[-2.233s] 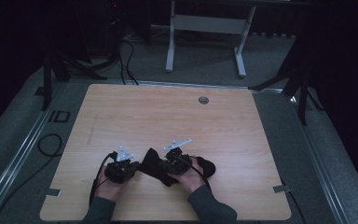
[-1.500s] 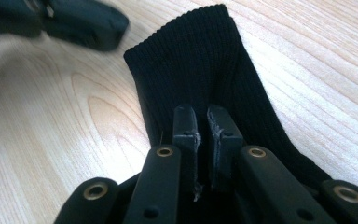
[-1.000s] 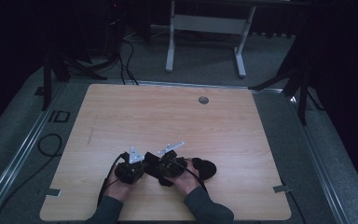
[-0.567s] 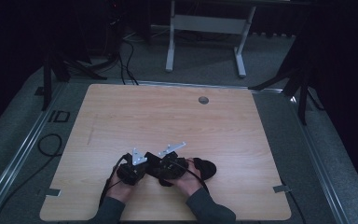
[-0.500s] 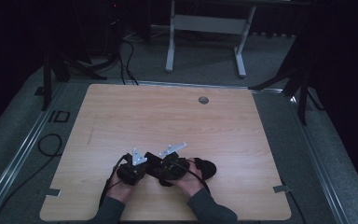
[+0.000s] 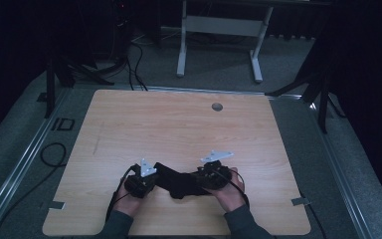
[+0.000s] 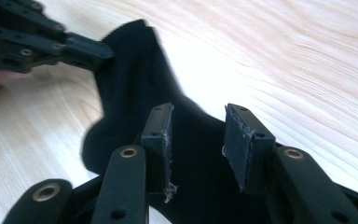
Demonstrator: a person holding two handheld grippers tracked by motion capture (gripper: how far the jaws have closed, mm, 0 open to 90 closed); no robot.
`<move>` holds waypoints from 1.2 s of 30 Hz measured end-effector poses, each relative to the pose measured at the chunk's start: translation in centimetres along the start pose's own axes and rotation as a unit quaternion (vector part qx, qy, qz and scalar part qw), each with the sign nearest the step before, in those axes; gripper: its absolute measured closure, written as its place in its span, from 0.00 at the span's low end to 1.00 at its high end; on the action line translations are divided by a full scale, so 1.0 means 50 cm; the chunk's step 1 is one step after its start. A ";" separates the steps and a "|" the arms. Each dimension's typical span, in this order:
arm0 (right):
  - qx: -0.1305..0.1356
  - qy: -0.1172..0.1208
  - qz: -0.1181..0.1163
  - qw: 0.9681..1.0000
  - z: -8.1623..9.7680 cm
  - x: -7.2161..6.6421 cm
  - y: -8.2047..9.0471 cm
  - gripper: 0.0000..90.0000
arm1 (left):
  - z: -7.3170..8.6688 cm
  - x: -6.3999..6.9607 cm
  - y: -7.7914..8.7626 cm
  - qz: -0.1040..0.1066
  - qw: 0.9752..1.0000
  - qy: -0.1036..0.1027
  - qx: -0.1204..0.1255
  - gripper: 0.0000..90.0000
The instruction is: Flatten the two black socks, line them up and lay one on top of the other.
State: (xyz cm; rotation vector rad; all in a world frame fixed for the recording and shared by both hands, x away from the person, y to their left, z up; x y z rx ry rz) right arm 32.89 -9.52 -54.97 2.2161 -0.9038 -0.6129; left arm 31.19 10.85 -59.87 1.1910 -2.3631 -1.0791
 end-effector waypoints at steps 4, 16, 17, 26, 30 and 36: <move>0.008 -0.020 0.016 1.000 0.010 0.034 0.025 0.69 | 0.000 0.000 0.000 0.000 1.000 0.001 0.001 1.00; 0.019 -0.083 0.044 0.995 0.052 0.115 0.058 0.69 | 0.001 0.000 0.001 0.000 1.000 0.000 -0.001 1.00; 0.021 -0.086 0.044 0.995 0.053 0.118 0.058 0.69 | 0.001 0.000 0.001 0.000 1.000 0.000 -0.001 1.00; 0.030 -0.095 0.045 0.994 0.052 0.128 0.064 0.70 | 0.001 0.001 0.001 -0.001 1.000 0.000 -0.002 1.00; 0.013 -0.091 0.042 0.995 0.060 0.122 0.046 0.70 | 0.001 0.001 0.001 -0.001 1.000 -0.001 -0.001 1.00; -0.026 -0.095 0.037 0.994 0.084 0.126 0.006 0.88 | 0.001 0.002 0.001 -0.001 1.000 -0.001 -0.001 1.00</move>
Point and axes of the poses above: each handheld gripper's, and its own axes: y roughly backward along the jaws, z roughly out of its underside, x roughly to its right, the point moved 6 cm from there along -y, roughly forward along the jaws, and after that the axes turned 5 degrees about -y, right-handed, at the moved point
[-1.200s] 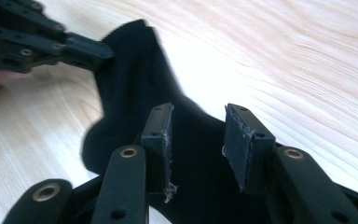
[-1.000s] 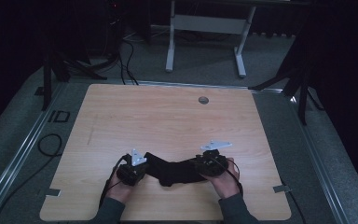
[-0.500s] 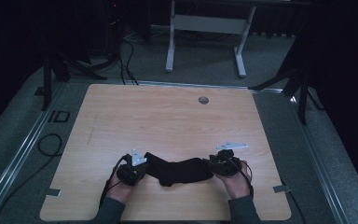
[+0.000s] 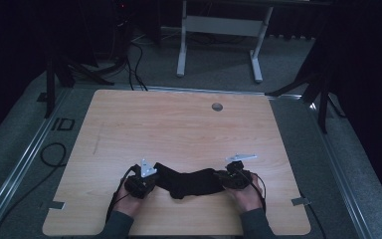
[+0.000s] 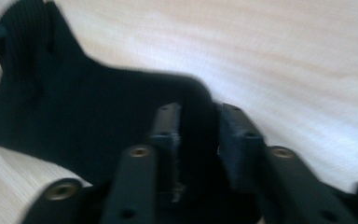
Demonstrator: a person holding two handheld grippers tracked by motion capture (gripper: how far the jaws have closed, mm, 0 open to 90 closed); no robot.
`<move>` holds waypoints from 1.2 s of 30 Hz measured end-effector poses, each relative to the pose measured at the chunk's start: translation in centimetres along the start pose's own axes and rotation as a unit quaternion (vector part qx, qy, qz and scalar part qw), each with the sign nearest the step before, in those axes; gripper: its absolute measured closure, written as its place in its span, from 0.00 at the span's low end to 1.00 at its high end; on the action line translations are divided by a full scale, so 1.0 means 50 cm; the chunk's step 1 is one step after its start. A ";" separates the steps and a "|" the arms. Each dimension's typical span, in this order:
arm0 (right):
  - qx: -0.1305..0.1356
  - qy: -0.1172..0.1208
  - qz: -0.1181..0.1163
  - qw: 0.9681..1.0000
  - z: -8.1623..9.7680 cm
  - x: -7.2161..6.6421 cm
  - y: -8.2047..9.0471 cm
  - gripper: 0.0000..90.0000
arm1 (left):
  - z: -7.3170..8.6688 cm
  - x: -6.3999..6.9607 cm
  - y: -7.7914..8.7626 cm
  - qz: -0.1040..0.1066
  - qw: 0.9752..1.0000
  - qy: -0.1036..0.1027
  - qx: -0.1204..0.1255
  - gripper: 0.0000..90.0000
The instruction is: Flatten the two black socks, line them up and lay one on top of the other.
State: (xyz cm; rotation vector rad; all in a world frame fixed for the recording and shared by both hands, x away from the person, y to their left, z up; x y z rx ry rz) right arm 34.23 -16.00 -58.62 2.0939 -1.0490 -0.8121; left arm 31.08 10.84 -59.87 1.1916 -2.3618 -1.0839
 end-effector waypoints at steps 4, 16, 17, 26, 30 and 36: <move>0.001 0.006 0.009 1.000 0.003 0.001 0.008 0.96 | 0.000 0.002 0.000 0.001 1.000 0.002 0.001 1.00; 0.005 -0.005 0.015 1.000 0.010 0.021 0.027 0.96 | 0.001 0.001 0.001 0.006 1.000 0.002 0.000 1.00; 0.006 -0.008 0.015 1.000 0.011 0.022 0.028 0.96 | 0.001 0.001 0.001 0.007 1.000 0.003 0.000 1.00; -0.001 -0.011 0.020 1.000 0.020 0.037 0.036 0.96 | 0.002 0.000 0.003 0.018 1.000 0.005 -0.002 1.00; -0.004 -0.011 0.023 1.000 0.021 0.041 0.032 0.96 | 0.002 0.001 0.003 0.022 1.000 0.006 -0.003 1.00; 0.001 -0.010 0.034 0.999 0.014 0.057 0.013 0.95 | 0.002 0.007 0.006 0.031 0.999 0.003 -0.008 1.00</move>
Point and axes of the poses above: each handheld gripper's, and its own axes: y roughly backward along the jaws, z roughly out of its underside, x roughly to its right, the point moved 6 cm from there along -y, roughly forward along the jaws, and after that the axes turned 5 degrees about -y, right-handed, at the moved point
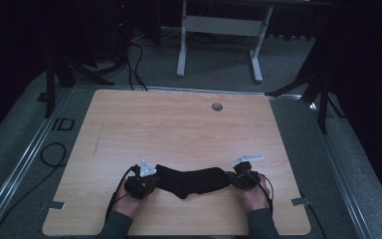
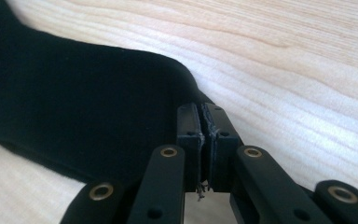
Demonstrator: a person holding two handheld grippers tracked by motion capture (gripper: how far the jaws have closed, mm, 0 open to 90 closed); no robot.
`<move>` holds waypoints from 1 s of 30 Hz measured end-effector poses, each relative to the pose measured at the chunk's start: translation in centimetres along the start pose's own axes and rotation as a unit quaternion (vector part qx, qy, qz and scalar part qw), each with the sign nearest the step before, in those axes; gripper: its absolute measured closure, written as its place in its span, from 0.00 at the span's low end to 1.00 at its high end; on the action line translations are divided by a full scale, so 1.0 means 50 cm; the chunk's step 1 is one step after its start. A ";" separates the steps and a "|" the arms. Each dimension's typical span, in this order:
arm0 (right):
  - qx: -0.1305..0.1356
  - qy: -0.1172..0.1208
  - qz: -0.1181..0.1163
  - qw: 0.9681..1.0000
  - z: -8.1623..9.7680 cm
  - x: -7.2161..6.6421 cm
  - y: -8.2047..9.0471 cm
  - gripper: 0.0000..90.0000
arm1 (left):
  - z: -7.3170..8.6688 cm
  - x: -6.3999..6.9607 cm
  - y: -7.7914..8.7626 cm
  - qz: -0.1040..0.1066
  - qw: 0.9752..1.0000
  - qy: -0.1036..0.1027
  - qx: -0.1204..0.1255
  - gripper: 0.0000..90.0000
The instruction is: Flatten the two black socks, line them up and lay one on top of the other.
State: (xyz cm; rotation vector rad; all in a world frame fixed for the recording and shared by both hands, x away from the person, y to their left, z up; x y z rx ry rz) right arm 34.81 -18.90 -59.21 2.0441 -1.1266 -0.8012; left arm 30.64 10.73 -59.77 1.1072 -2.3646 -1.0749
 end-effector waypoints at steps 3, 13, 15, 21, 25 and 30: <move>0.003 -0.007 0.000 1.000 -0.006 0.005 -0.005 0.93 | 0.000 0.003 0.000 0.002 1.000 -0.001 0.001 1.00; 0.068 -0.030 -0.030 0.997 -0.029 0.011 0.033 0.57 | -0.016 0.008 0.017 0.012 0.998 -0.020 0.053 0.82; 0.080 -0.034 -0.026 0.996 -0.033 0.016 0.044 0.56 | -0.016 0.002 0.020 0.004 0.998 -0.017 0.058 0.81; 0.091 -0.049 -0.014 0.995 -0.032 0.040 0.056 0.54 | -0.016 -0.028 0.029 -0.018 0.998 0.004 0.064 0.80; 0.091 -0.058 0.001 0.994 -0.026 0.060 0.060 0.53 | -0.015 -0.053 0.037 -0.034 0.997 0.018 0.068 0.79; 0.093 -0.064 0.027 0.993 -0.020 0.087 0.065 0.53 | -0.008 -0.088 0.045 -0.053 0.996 0.036 0.066 0.79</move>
Point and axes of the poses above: each handheld gripper's, and its own axes: y roughly backward along the jaws, z roughly out of its underside, x roughly to its right, the point moved 6 cm from there along -y, roughly forward along the jaws, and after that the axes turned 5 degrees about -y, right-handed, at the moved point
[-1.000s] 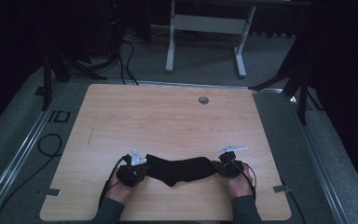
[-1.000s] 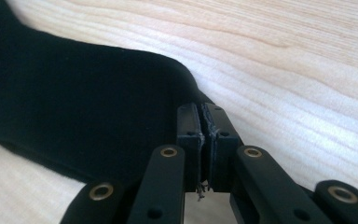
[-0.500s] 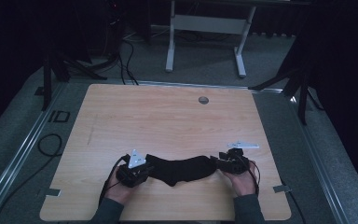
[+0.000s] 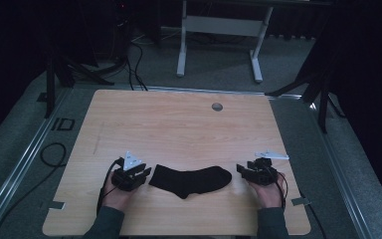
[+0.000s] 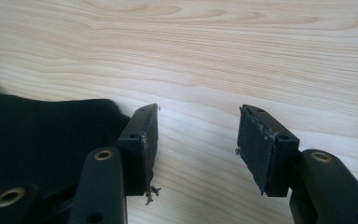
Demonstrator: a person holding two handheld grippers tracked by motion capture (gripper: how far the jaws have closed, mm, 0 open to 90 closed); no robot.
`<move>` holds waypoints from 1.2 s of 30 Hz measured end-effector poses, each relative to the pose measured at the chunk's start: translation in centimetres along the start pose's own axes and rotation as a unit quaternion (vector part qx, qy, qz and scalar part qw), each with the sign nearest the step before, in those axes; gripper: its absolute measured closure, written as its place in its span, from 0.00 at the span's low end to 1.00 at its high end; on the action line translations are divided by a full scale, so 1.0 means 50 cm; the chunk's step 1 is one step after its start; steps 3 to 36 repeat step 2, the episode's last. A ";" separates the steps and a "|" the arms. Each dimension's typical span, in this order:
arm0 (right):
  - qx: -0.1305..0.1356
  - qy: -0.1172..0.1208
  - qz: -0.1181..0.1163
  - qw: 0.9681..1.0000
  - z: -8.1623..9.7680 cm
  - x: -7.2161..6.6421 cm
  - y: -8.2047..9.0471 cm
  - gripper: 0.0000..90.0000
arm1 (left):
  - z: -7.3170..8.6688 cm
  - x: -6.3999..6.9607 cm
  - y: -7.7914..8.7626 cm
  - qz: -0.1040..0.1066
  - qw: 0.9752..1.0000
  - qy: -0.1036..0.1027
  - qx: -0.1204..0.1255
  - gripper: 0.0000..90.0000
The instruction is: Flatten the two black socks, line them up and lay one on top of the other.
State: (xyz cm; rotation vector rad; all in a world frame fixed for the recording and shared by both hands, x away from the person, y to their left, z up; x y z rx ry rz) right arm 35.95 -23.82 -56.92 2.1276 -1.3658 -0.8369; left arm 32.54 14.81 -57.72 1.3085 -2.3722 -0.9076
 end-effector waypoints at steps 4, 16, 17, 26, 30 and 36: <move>0.004 -0.005 0.005 1.000 0.001 0.011 0.001 0.52 | 0.004 -0.015 -0.001 -0.011 1.000 0.012 -0.003 0.79; 0.004 -0.005 0.005 1.000 0.001 0.011 0.001 0.52 | 0.004 -0.015 -0.001 -0.011 1.000 0.012 -0.003 0.79; 0.004 -0.005 0.005 1.000 0.001 0.011 0.001 0.52 | 0.004 -0.015 -0.001 -0.011 1.000 0.012 -0.003 0.79; 0.004 -0.005 0.005 1.000 0.001 0.011 0.001 0.52 | 0.004 -0.015 -0.001 -0.011 1.000 0.012 -0.003 0.79; 0.004 -0.005 0.005 1.000 0.001 0.011 0.001 0.52 | 0.004 -0.015 -0.001 -0.011 1.000 0.012 -0.003 0.79; 0.004 -0.005 0.005 1.000 0.001 0.011 0.001 0.52 | 0.004 -0.015 -0.001 -0.011 1.000 0.012 -0.003 0.79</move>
Point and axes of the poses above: each handheld gripper's, and its own axes: y roughly backward along the jaws, z roughly out of its underside, x roughly to its right, the point moved 6 cm from there along -y, roughly forward along the jaws, and after that the axes turned 5 degrees about -y, right-handed, at the moved point
